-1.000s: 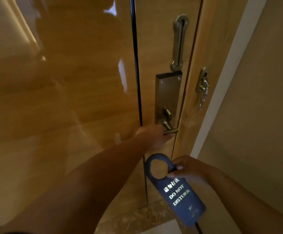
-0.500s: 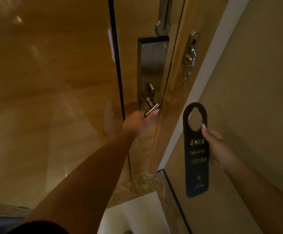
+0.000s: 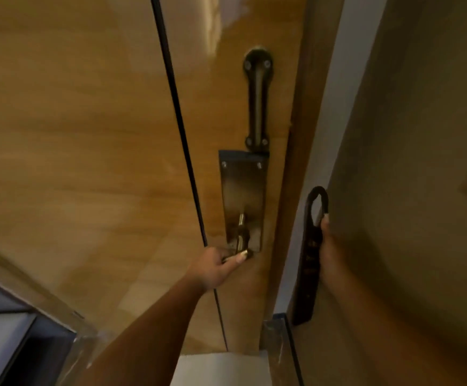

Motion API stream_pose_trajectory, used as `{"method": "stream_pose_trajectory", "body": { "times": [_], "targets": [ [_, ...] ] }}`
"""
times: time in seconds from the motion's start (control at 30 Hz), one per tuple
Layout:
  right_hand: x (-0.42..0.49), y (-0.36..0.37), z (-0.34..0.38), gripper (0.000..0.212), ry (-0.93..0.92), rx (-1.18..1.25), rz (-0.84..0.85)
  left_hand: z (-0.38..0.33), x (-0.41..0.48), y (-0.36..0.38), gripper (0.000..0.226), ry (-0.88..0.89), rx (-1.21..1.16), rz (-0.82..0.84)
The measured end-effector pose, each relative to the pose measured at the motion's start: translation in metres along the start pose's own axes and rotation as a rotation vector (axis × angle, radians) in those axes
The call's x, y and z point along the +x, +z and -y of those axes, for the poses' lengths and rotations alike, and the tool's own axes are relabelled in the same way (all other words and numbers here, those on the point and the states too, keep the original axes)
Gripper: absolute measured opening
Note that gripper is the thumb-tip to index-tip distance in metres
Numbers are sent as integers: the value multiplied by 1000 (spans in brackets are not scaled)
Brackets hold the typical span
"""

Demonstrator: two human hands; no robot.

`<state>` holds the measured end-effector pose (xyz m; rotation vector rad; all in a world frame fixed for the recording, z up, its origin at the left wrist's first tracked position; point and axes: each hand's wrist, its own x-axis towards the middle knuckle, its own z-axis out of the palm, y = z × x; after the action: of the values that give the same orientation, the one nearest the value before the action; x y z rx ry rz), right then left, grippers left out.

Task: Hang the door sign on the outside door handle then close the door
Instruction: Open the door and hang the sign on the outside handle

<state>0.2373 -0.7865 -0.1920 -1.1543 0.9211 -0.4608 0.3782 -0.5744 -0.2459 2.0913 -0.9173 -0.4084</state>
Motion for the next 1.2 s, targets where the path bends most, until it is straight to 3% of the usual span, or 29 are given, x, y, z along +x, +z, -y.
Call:
{"method": "stream_pose_trajectory", "body": {
  "times": [0.13,0.33,0.5,0.73,0.97,1.2],
  "targets": [
    [-26,1,-1,43,-66,-19,21,-10,-67,-5,48,33,90,72],
    [-79,23,-4,47,-183,-263,217,-52,-157,-51,56,94,712,246],
    [-135,38,-34,18,-217,-363,315,-75,-245,-73,65,44,964,244],
    [-246,42,-103,30,-121,-358,417,-63,-414,-82,73,-10,907,61],
    [-347,71,-147,39,-128,-458,572,-90,-555,-110,91,-177,272,-297],
    [-430,122,-169,38,-191,-639,885,-132,-642,-130,114,-138,-75,-628]
  ]
}}
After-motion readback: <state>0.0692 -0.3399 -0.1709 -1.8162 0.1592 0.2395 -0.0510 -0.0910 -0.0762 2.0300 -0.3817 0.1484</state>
